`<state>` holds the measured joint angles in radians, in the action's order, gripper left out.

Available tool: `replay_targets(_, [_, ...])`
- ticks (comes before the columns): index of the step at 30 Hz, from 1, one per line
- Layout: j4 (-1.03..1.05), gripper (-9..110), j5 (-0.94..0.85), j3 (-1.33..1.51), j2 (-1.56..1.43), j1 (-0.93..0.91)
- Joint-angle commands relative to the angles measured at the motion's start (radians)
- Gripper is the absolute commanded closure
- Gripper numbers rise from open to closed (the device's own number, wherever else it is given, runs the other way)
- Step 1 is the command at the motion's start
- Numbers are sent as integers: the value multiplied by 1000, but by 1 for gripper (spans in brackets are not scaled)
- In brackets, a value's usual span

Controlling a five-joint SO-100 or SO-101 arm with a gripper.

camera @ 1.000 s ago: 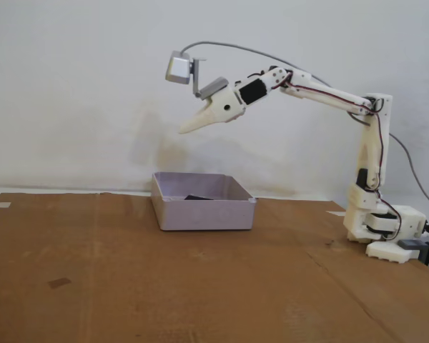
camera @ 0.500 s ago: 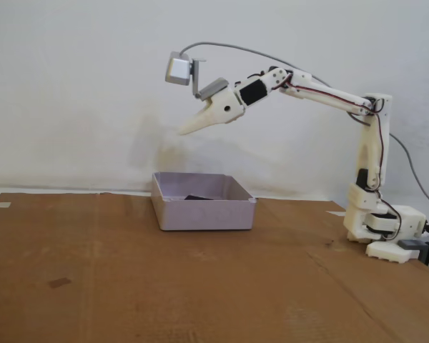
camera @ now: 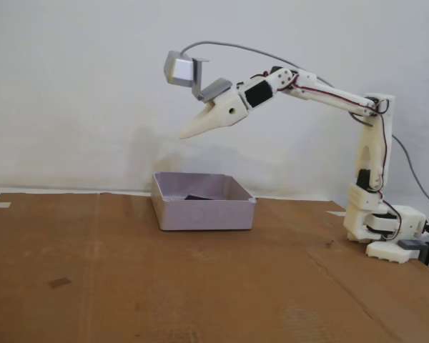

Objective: Grasp a block and put it in the box.

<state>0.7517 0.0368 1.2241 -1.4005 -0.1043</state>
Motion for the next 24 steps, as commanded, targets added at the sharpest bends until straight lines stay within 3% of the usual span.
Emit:
replay_targets(1, [-5, 101, -6, 2, -213, 9])
replay_targets(24, [-18, 101, -5, 661, -715, 12])
